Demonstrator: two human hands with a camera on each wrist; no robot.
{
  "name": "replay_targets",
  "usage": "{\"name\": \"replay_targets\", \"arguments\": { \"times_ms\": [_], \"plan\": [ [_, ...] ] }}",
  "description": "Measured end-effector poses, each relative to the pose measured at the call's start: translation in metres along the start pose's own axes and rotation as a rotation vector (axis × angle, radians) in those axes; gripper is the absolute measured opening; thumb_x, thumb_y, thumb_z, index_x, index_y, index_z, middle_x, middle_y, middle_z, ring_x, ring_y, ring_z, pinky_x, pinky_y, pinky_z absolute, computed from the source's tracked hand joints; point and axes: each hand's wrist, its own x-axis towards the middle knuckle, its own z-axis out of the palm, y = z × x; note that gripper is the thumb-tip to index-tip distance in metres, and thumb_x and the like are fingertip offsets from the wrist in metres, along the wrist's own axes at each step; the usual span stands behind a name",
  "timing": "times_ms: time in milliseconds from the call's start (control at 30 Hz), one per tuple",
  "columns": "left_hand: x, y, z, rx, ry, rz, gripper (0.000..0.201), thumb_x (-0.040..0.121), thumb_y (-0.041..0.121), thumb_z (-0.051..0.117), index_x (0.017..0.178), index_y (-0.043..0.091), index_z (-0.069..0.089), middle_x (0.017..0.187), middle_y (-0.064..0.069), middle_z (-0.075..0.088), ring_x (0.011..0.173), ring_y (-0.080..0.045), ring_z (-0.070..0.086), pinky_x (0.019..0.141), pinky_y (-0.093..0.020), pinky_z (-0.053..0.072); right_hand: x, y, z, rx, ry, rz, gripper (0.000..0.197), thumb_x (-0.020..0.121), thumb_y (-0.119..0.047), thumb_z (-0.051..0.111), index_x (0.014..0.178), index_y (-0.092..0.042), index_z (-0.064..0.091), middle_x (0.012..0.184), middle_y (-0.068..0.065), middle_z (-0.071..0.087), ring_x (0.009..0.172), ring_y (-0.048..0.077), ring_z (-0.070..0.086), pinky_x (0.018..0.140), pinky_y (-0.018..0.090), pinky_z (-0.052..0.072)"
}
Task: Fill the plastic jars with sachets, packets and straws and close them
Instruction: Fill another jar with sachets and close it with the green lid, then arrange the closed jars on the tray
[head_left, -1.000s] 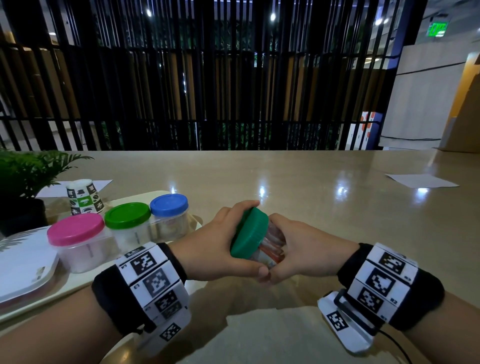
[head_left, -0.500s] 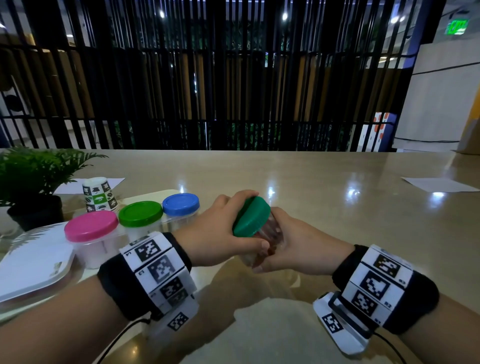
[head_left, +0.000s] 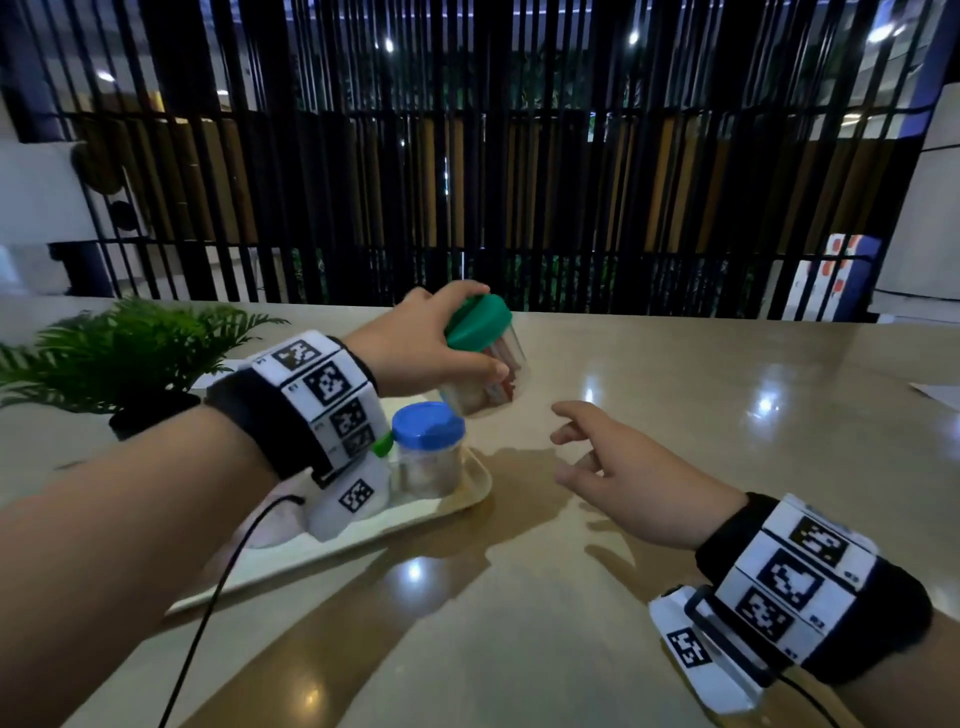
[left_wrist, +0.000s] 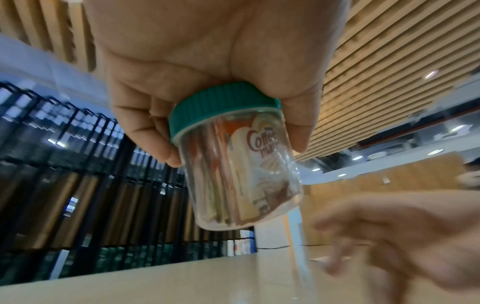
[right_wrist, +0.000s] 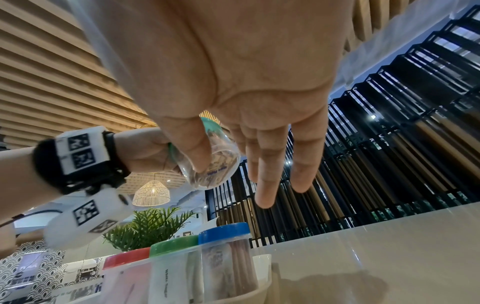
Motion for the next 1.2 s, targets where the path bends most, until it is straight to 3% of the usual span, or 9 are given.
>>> {"name": "replay_targets", "arguments": {
  "times_ms": [133,267,433,533,600,767,900,1067,1200],
  "plan": [
    [0.035,-0.037,-0.03,0.162,0.057,-0.129,0.085,0.078,0.056,0.068,0.148,0.04,0.023,0.134,-0.01,0.039,0.107,-0.027,0.051,0.095,-0.038,0.047,0.008,-0.002,0.006,-0.021,-0.03,0.007,0.052,0.098,-0.032,0.049,0.145,-0.032,0.027,0.133,-0.013,0.046,0.097,0.004,0.055,0.089,0.025,0.048],
    [0.065,-0.069,-0.041,0.312,0.04,-0.236,0.084,0.079,0.059,0.065,0.148,0.044,0.02,0.133,-0.012,0.038,0.098,-0.027,0.049,0.081,-0.035,0.043,0.017,-0.002,0.01,-0.038,-0.056,0.021,0.048,0.097,-0.034,0.048,0.142,-0.035,0.031,0.13,-0.017,0.047,0.1,0.002,0.055,0.091,0.026,0.049],
    [0.097,-0.099,-0.032,0.4,-0.062,-0.351,0.079,0.078,0.055,0.068,0.145,0.04,0.031,0.122,-0.013,0.048,0.099,-0.032,0.056,0.086,-0.038,0.051,0.021,-0.001,0.009,-0.062,-0.078,0.017,0.046,0.097,-0.037,0.047,0.141,-0.038,0.031,0.13,-0.021,0.046,0.101,-0.002,0.055,0.09,0.023,0.051],
    [0.109,-0.113,-0.025,0.375,-0.123,-0.405,0.07,0.078,0.045,0.071,0.139,0.03,0.039,0.109,-0.009,0.052,0.09,-0.03,0.055,0.079,-0.037,0.051,0.021,0.0,0.007,-0.085,-0.093,0.019,0.045,0.096,-0.04,0.046,0.139,-0.041,0.031,0.129,-0.025,0.045,0.102,-0.006,0.055,0.09,0.019,0.049],
    [0.114,-0.124,-0.02,0.376,-0.194,-0.449,0.069,0.077,0.041,0.072,0.137,0.027,0.039,0.108,-0.01,0.051,0.088,-0.03,0.054,0.072,-0.036,0.047,0.021,0.0,0.007,-0.085,-0.107,0.026,0.045,0.096,-0.041,0.047,0.138,-0.043,0.031,0.128,-0.027,0.045,0.101,-0.009,0.055,0.09,0.018,0.048],
    [0.122,-0.145,-0.001,0.349,-0.296,-0.534,0.072,0.078,0.032,0.076,0.137,0.021,0.037,0.114,-0.013,0.047,0.095,-0.031,0.052,0.072,-0.038,0.048,0.024,0.003,0.009,-0.116,-0.134,0.026,0.044,0.094,-0.045,0.047,0.135,-0.046,0.031,0.124,-0.033,0.042,0.104,-0.011,0.052,0.089,0.015,0.046],
    [0.127,-0.155,0.013,0.364,-0.35,-0.547,0.075,0.08,0.03,0.075,0.141,0.018,0.034,0.128,-0.016,0.044,0.103,-0.032,0.049,0.076,-0.04,0.046,0.028,0.003,0.01,-0.144,-0.153,0.018,0.044,0.094,-0.047,0.046,0.134,-0.048,0.03,0.123,-0.035,0.04,0.106,-0.011,0.05,0.09,0.014,0.044],
    [0.132,-0.155,0.022,0.461,-0.434,-0.515,0.084,0.074,0.043,0.08,0.14,0.016,0.034,0.131,-0.016,0.047,0.113,-0.035,0.053,0.094,-0.044,0.05,0.032,0.003,0.013,-0.145,-0.17,0.02,0.043,0.094,-0.046,0.048,0.134,-0.047,0.032,0.124,-0.033,0.04,0.105,-0.011,0.051,0.087,0.012,0.043],
    [0.129,-0.158,0.027,0.52,-0.488,-0.495,0.095,0.064,0.056,0.083,0.139,0.022,0.036,0.131,-0.014,0.049,0.11,-0.032,0.053,0.095,-0.045,0.05,0.033,0.005,0.013,-0.148,-0.192,0.029,0.042,0.093,-0.047,0.047,0.133,-0.046,0.033,0.126,-0.032,0.04,0.106,-0.009,0.051,0.089,0.015,0.044]
  ]
}}
